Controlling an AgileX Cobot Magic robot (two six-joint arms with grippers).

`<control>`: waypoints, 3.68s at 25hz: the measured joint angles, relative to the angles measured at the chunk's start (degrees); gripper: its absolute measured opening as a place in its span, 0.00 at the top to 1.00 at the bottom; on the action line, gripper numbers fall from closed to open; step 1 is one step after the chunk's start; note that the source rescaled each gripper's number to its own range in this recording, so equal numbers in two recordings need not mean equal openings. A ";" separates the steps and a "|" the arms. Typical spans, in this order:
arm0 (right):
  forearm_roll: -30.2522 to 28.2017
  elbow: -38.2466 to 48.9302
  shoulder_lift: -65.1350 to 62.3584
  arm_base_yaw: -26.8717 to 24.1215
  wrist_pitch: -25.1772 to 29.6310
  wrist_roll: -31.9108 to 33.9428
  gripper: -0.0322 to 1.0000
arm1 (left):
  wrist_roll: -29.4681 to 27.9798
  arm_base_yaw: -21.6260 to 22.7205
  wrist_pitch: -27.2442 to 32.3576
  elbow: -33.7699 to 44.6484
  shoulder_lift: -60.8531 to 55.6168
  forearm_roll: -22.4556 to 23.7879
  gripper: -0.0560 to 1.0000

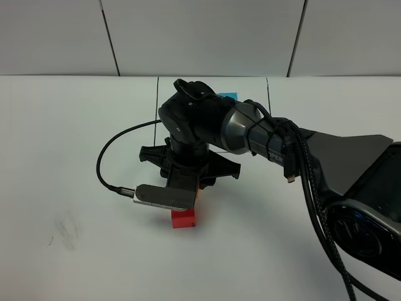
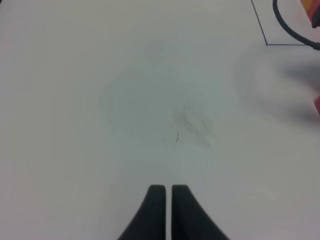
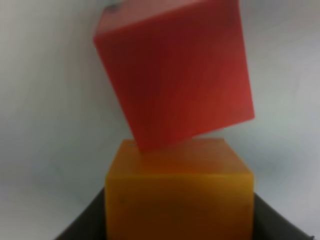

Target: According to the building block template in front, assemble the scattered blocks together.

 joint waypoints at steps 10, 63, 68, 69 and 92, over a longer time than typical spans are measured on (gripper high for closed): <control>1.85 0.00 1.23 0.00 0.11 0.00 0.49 | 0.00 0.00 0.00 0.00 0.00 0.00 0.94; 6.50 -0.12 3.17 0.04 1.19 0.00 0.49 | 0.00 0.00 0.00 0.00 0.00 0.00 0.94; 6.50 -0.12 3.17 0.04 -0.82 3.31 0.49 | 0.00 0.00 0.00 0.00 0.00 0.00 0.94; 6.50 -0.12 3.17 0.04 -1.08 4.01 0.49 | 0.00 0.00 0.00 0.00 0.00 0.00 0.94; 6.15 -0.12 2.63 -0.01 -4.06 15.00 0.02 | 0.00 0.00 0.00 0.00 0.00 0.00 0.94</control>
